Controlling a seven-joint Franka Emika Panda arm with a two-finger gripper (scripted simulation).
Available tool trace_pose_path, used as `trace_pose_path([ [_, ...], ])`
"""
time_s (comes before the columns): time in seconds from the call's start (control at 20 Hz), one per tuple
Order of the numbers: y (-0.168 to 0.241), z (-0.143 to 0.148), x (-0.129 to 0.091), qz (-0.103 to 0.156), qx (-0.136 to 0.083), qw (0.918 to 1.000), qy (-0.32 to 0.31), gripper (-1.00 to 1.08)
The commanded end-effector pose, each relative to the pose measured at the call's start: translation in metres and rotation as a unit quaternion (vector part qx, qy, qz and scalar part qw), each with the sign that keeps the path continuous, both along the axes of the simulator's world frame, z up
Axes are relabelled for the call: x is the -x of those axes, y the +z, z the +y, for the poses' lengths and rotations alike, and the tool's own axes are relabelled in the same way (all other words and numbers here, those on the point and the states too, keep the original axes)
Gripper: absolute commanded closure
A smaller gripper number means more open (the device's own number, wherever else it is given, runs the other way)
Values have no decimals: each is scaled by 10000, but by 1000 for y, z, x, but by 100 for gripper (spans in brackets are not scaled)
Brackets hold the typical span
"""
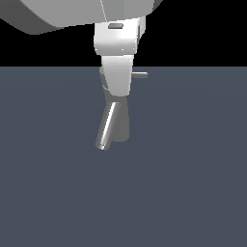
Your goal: Turn on the faucet by rotating a designated handle.
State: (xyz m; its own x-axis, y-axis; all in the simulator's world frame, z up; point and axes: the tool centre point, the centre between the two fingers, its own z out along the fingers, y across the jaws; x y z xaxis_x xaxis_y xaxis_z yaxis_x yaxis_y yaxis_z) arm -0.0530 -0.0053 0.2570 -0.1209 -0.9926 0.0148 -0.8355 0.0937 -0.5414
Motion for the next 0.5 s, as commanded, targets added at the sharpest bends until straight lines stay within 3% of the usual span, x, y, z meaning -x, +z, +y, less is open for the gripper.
trace_pose_path([
  [0.0, 13, -22, -19, -129, -72, 9997, -211, 108],
  [0.45, 29, -48, -38, -115, -43, 9992, -393, 108],
])
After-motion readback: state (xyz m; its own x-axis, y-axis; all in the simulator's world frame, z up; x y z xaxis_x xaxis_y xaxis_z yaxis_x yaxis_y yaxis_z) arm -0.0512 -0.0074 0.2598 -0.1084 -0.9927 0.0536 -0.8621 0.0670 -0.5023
